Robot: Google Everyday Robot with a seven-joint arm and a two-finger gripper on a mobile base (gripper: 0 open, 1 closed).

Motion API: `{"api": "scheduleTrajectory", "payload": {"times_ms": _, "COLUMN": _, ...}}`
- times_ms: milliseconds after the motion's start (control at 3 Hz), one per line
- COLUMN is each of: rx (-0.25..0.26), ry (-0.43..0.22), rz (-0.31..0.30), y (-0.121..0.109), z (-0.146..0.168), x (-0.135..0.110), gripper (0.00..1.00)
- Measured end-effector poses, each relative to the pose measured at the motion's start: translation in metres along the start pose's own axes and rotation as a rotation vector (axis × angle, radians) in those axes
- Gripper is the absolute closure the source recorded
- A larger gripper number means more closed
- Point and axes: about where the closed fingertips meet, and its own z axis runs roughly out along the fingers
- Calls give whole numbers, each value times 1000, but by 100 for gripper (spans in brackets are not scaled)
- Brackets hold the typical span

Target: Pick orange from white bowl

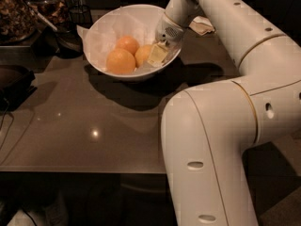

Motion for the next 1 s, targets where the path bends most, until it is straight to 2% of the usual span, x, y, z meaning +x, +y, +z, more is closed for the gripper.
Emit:
{"api": "scheduleTrajectory", "payload": {"times_ms": 333, "rx": 0, "ry": 0, "rz": 0, "y": 0, "z": 0, "x": 0, "gripper": 96}}
{"api": "scheduleTrajectory", "payload": {"times_ms": 667, "rx": 11, "ry": -5, "rz": -4, "y": -2, "z": 0, "x": -2, "gripper": 100}}
{"api": "scheduleTrajectory", "payload": {"times_ms": 1000, "rx": 73, "ry": -59, "rz": -59, "y": 6, "z": -23, "x": -10, "gripper": 100}}
